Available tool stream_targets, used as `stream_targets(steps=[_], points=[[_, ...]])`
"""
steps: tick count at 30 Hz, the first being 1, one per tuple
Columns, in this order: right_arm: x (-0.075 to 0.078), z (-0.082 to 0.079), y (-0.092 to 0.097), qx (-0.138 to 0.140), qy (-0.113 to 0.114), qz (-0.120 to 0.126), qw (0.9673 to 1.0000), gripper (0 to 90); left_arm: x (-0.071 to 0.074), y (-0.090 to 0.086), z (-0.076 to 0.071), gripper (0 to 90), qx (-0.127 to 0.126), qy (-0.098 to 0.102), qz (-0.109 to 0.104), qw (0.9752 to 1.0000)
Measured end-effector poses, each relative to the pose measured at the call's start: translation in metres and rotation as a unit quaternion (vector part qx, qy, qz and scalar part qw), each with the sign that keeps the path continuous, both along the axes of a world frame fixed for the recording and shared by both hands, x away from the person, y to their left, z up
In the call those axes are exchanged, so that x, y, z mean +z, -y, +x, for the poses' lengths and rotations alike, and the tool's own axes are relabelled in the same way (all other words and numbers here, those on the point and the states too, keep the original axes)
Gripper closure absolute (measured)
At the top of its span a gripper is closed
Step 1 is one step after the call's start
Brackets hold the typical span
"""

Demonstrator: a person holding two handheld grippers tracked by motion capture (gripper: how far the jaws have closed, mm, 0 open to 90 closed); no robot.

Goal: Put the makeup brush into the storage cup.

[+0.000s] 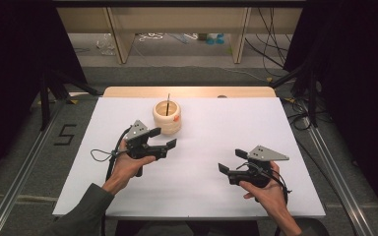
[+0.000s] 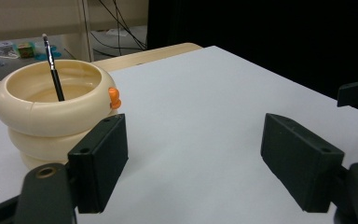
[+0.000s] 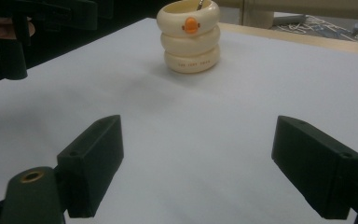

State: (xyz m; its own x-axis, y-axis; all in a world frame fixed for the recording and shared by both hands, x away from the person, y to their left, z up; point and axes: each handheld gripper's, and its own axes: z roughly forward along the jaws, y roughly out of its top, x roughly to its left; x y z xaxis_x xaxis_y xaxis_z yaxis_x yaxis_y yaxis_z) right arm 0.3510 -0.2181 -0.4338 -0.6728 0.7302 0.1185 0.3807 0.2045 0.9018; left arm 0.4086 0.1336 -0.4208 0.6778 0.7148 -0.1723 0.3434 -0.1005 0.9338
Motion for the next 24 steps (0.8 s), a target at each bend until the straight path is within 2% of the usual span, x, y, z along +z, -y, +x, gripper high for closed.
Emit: stream_targets(steps=[1,6,8,10,12,13,14,15,18,22,23,24], points=[[0.000,0.000,0.000,0.000,0.000,-0.001,1.0000,17.4,0.000,-0.001,-0.001,22.4,-0.002,0.002,0.002,1.0000],[0.000,0.000,0.000,-0.002,0.002,0.000,1.0000,17.4,-0.003,-0.001,-0.007,19.8,-0.004,-0.014,-0.010,0.9998],[0.000,0.000,0.000,-0.002,0.001,0.001,1.0000,17.4,-0.004,-0.001,-0.010,19.0,-0.009,-0.011,-0.002,0.9999],[0.000,0.000,-0.001,-0.002,0.001,0.001,1.0000,17.4,-0.005,0.000,-0.013,18.2,-0.008,-0.016,-0.007,0.9998],[0.000,-0.001,-0.001,-0.001,0.002,0.002,1.0000,17.4,-0.005,-0.001,-0.016,17.8,-0.010,-0.015,-0.007,0.9998],[0.000,-0.001,-0.002,0.002,0.001,0.013,0.9999,17.4,-0.005,-0.001,-0.017,16.9,-0.010,-0.014,-0.005,0.9998],[0.001,-0.001,-0.001,-0.001,-0.001,0.006,1.0000,17.4,-0.004,-0.002,-0.017,16.5,-0.011,-0.013,-0.004,0.9998],[-0.001,-0.001,-0.002,0.002,0.002,0.014,0.9999,17.4,-0.005,-0.002,-0.019,16.3,-0.008,-0.018,-0.009,0.9998],[-0.001,0.000,-0.003,0.000,0.004,0.013,0.9999,17.3,-0.005,-0.004,-0.021,16.2,-0.013,-0.010,-0.003,0.9999],[-0.001,0.000,-0.003,0.003,0.004,0.017,0.9998,17.3,-0.005,-0.006,-0.024,15.8,-0.013,-0.008,0.001,0.9999],[-0.001,-0.001,-0.003,0.003,0.004,0.018,0.9998,17.2,-0.006,-0.006,-0.025,15.8,-0.007,-0.012,-0.004,0.9999],[0.000,-0.001,-0.002,-0.001,0.002,0.007,1.0000,17.2,-0.006,-0.006,-0.026,15.7,-0.008,-0.013,-0.006,0.9999]])
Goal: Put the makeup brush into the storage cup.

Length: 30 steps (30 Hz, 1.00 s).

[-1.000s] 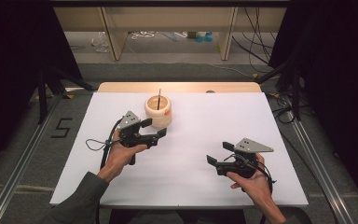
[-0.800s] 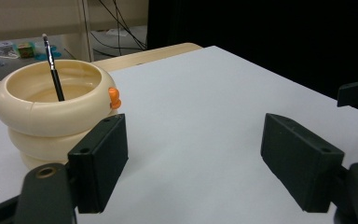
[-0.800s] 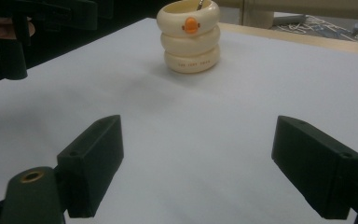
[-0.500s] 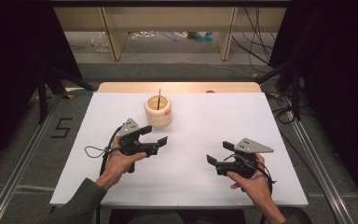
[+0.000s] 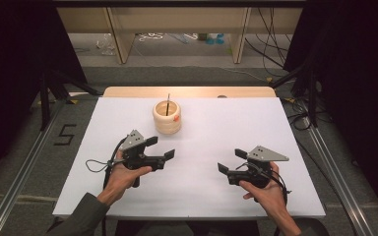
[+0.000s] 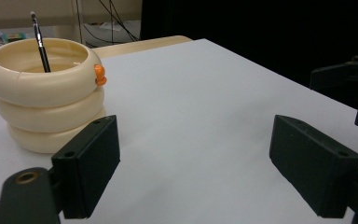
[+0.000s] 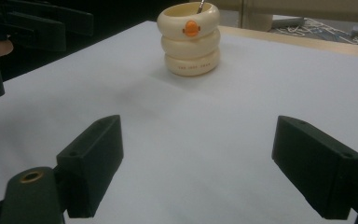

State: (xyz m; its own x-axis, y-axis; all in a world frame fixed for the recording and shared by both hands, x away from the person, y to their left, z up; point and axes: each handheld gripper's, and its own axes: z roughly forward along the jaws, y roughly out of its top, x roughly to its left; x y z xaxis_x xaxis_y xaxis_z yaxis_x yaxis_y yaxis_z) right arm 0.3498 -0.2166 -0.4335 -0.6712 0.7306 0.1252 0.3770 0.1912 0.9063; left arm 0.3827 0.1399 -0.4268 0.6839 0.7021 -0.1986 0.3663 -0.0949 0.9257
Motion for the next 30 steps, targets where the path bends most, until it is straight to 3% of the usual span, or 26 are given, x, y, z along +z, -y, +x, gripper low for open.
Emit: stream_targets(steps=[3,30], points=[[-0.001,0.001,0.000,-0.003,0.012,0.007,0.9999,17.2,-0.001,-0.001,-0.003,15.6,-0.005,0.005,0.002,1.0000],[0.000,-0.001,-0.001,0.004,0.007,0.017,0.9998,17.0,-0.009,-0.012,-0.025,15.6,0.002,0.010,0.008,0.9999]])
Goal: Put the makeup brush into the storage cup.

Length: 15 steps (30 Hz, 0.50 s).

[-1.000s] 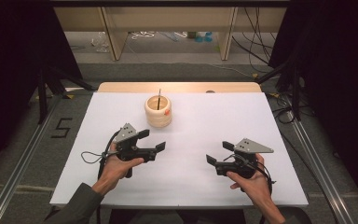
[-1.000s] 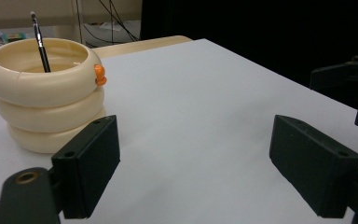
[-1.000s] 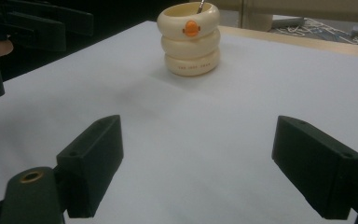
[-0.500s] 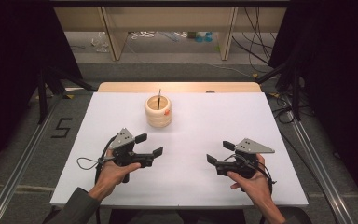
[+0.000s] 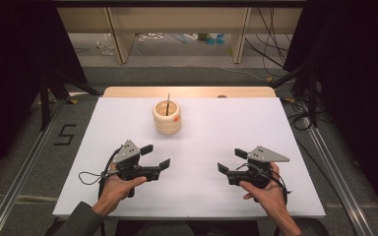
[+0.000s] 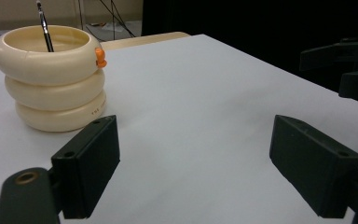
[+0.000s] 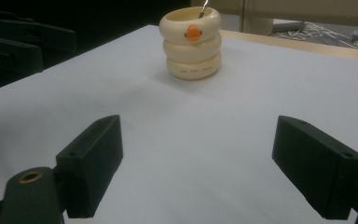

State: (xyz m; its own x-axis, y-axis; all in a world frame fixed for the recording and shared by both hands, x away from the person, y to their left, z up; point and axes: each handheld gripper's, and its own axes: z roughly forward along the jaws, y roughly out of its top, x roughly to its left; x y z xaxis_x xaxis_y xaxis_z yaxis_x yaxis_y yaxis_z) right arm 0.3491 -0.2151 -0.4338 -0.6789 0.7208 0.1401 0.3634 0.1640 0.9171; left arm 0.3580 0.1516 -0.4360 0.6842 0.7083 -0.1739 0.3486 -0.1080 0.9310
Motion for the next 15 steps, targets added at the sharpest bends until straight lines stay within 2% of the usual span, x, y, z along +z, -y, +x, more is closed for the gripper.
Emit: stream_targets(steps=[3,5,6,15], points=[[-0.0003,0.0001,-0.0003,0.000,0.002,0.000,1.0000,17.0,-0.0007,0.0007,-0.0003,15.6,0.005,-0.005,-0.006,1.0000],[-0.0003,0.0001,-0.0003,-0.001,0.002,0.000,1.0000,17.0,-0.0005,0.0010,0.0001,15.6,-0.002,0.002,-0.001,1.0000],[0.0016,-0.0009,0.0019,-0.006,-0.002,-0.020,0.9998,17.0,-0.0005,0.0012,-0.0001,15.6,-0.002,0.002,-0.002,1.0000],[0.0011,-0.0004,0.0020,-0.007,-0.001,-0.021,0.9997,17.0,-0.0009,0.0009,0.0009,15.6,0.000,0.001,0.000,1.0000]])
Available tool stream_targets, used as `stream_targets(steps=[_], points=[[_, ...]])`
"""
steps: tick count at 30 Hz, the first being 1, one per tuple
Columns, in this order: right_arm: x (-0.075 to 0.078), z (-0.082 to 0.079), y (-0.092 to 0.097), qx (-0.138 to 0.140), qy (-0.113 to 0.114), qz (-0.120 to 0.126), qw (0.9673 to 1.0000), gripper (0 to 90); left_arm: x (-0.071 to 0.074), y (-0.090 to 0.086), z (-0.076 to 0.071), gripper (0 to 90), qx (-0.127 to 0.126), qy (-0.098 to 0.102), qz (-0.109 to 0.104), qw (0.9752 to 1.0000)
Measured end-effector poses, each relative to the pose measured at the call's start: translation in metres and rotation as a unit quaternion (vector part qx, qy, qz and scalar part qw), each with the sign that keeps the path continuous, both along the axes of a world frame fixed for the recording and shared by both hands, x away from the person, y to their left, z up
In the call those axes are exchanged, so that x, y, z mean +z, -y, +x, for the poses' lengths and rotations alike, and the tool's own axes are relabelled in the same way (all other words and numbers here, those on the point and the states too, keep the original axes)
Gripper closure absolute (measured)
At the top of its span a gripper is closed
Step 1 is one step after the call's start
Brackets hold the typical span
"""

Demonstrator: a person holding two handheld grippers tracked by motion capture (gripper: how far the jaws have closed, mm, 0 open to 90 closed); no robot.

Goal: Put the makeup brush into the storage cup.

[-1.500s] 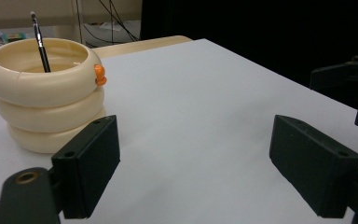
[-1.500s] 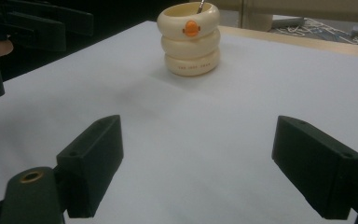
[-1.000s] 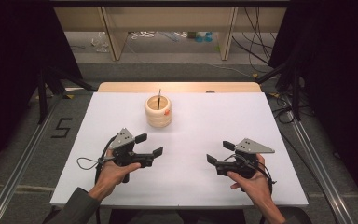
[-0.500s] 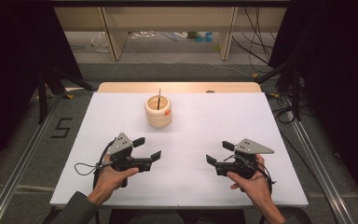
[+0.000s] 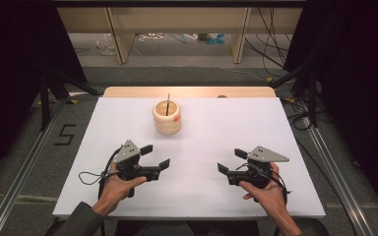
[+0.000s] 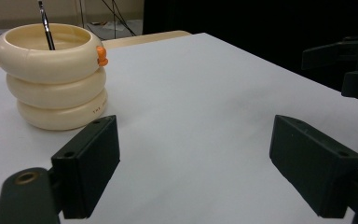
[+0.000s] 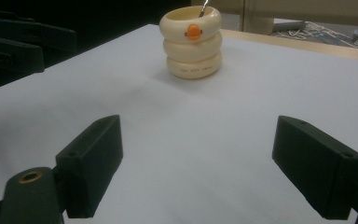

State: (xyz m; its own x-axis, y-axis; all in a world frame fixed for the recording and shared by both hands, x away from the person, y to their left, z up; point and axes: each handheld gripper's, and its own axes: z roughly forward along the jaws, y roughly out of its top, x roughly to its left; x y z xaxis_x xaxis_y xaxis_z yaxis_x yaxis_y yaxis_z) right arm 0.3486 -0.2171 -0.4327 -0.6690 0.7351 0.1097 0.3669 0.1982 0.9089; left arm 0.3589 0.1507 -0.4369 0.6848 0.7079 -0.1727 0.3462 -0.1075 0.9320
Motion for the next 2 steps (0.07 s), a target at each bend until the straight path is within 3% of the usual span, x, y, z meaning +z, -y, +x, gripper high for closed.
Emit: stream_targets(steps=[2], points=[[-0.0001,0.0001,0.0000,0.000,0.000,0.000,1.0000,17.0,0.0002,-0.0001,-0.0002,15.7,0.001,0.001,0.001,1.0000]])
